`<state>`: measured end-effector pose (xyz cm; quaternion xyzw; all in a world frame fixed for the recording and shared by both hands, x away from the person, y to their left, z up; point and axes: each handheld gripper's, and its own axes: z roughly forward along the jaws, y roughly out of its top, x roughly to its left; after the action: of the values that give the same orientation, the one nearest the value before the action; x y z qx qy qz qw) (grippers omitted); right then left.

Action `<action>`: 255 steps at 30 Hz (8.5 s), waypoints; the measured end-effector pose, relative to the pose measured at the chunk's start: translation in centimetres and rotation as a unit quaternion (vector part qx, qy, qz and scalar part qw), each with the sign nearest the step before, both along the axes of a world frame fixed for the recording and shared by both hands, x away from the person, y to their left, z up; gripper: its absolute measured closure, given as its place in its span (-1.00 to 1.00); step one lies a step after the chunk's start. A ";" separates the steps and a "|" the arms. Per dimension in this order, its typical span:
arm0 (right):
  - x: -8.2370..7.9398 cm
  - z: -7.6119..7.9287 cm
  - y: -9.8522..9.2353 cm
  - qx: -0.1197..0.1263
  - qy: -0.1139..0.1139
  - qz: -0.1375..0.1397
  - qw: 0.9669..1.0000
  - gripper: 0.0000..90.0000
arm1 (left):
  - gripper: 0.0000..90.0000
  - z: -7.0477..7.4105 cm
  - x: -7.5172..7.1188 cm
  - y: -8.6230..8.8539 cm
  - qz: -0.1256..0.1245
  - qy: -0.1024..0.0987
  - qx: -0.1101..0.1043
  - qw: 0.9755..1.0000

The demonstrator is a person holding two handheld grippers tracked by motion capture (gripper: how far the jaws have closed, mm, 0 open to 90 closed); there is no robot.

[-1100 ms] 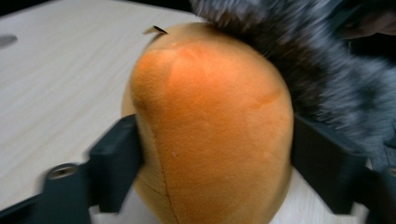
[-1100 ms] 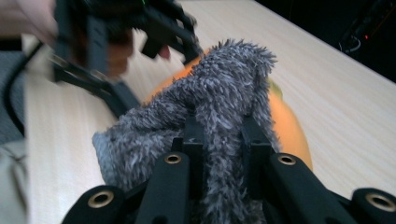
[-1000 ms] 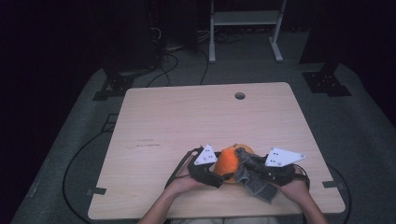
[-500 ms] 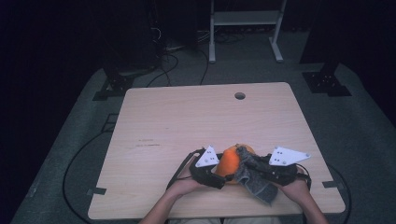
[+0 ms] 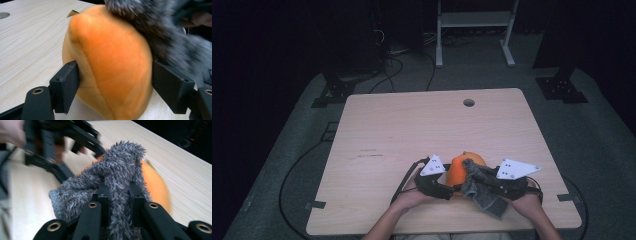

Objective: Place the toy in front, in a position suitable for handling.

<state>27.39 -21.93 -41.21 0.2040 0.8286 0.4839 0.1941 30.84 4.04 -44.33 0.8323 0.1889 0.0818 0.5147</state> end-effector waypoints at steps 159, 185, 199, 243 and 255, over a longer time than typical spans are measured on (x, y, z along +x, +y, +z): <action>2.1 -1.9 -4.2 0.024 0.117 -0.014 0.993 0.68 | -0.40 0.3 -0.6 1.5 -0.057 -0.021 0.036 0.997; 0.2 0.3 -2.1 0.002 0.061 0.003 0.998 0.68 | -0.41 0.3 -0.7 1.1 -0.058 -0.024 0.039 0.997; 0.3 0.1 -1.7 0.022 0.067 0.032 0.997 0.68 | -0.49 1.0 -1.0 0.8 -0.077 -0.018 0.032 0.996; -0.9 1.4 -1.9 -0.039 0.055 0.014 0.998 0.68 | -0.63 0.8 -2.0 -0.8 -0.086 -0.030 0.005 0.996; 0.6 -0.4 -5.2 -0.032 0.085 -0.031 0.995 0.68 | -0.42 0.3 -2.0 -0.2 -0.100 -0.038 0.016 0.994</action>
<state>28.00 -27.16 -41.59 0.2634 0.8503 0.4322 0.1443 28.87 3.89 -44.08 0.8513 0.0838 0.0646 0.5139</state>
